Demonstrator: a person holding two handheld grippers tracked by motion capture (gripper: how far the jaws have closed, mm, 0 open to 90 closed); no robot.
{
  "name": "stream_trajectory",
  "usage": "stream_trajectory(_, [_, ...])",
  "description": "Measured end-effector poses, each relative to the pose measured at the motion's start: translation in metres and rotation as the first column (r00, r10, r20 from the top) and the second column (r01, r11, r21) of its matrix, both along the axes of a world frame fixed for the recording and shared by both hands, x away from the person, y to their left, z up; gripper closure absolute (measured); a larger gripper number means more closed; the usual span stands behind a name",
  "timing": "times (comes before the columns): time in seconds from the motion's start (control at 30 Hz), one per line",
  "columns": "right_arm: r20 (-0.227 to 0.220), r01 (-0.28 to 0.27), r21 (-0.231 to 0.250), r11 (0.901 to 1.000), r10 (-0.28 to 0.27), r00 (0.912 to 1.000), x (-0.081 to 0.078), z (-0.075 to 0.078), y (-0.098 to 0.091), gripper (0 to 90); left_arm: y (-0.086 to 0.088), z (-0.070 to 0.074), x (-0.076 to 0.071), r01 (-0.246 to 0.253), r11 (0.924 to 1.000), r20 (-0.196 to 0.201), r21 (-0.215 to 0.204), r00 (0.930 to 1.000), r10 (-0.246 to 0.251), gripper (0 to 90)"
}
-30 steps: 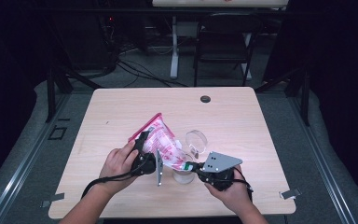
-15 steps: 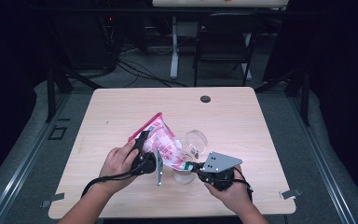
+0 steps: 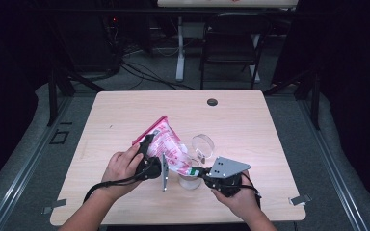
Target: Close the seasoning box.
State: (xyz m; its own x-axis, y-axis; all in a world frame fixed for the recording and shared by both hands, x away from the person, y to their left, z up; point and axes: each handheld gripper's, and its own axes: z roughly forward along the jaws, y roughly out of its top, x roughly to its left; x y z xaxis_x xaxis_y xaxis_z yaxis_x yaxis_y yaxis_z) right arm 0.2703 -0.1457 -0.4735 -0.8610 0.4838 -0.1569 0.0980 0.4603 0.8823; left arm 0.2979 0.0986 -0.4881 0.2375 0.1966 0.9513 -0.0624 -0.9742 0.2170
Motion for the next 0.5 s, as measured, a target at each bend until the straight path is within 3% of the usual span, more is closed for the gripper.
stream_trajectory(0.5, [-0.003,0.002,-0.003,1.0,-0.002,1.0,0.0002,-0.0007,-0.001,90.0,-0.0012,0.0023,0.0,0.002,1.0,0.009,0.01,1.0,-0.002,65.0])
